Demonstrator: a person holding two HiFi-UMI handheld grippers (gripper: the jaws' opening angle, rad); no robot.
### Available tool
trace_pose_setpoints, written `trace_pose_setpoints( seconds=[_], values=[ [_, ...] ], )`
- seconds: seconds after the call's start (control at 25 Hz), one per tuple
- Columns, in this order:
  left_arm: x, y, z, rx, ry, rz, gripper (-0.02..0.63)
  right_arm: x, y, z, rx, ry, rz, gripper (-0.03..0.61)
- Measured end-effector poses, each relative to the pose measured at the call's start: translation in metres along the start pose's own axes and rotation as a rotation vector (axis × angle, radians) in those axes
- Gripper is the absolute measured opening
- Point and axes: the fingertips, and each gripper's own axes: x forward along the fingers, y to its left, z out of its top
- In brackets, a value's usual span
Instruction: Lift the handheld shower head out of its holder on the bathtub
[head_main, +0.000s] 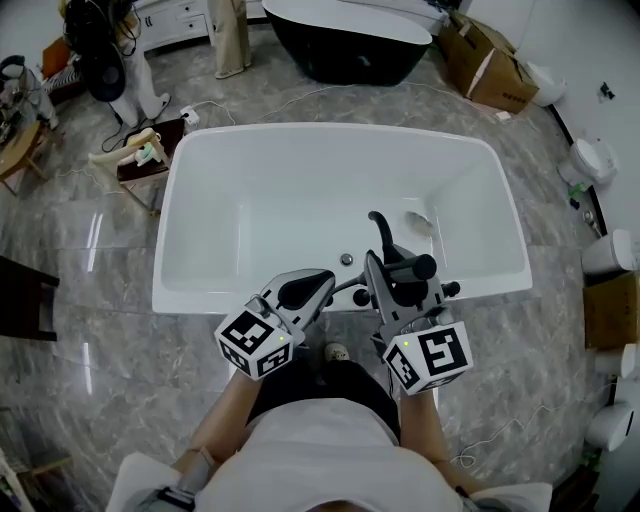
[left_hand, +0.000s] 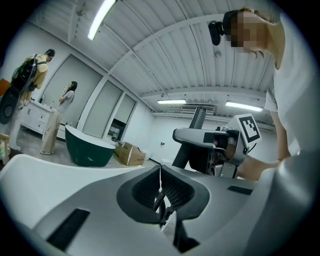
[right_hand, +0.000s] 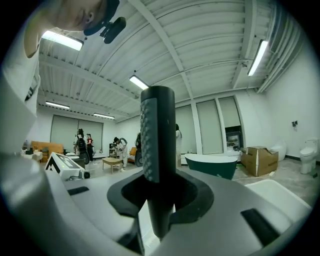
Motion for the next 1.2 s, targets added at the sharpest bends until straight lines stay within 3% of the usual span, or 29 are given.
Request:
trace_pose_setpoints(
  seconds=[0.36,0.8,1.2],
  values=[
    [0.045,-0.057,0.003,0.032,0.034,-0.236,0.012,-0.073,-0.05,0.041,0.008,-0.094,-0.219,0.109],
    [0.078,-0.11,-0.005,0.044,0.091,-0.383,0.012,-0.191,-0.117,0.094,0.056,-0.243,-0.462,0.107],
    [0.1,-0.148,-0.019,0.038,0.124,-0.474,0.012,-0.311,-0.165,0.09,0.051,-0.287,-0.771,0.109]
  ],
)
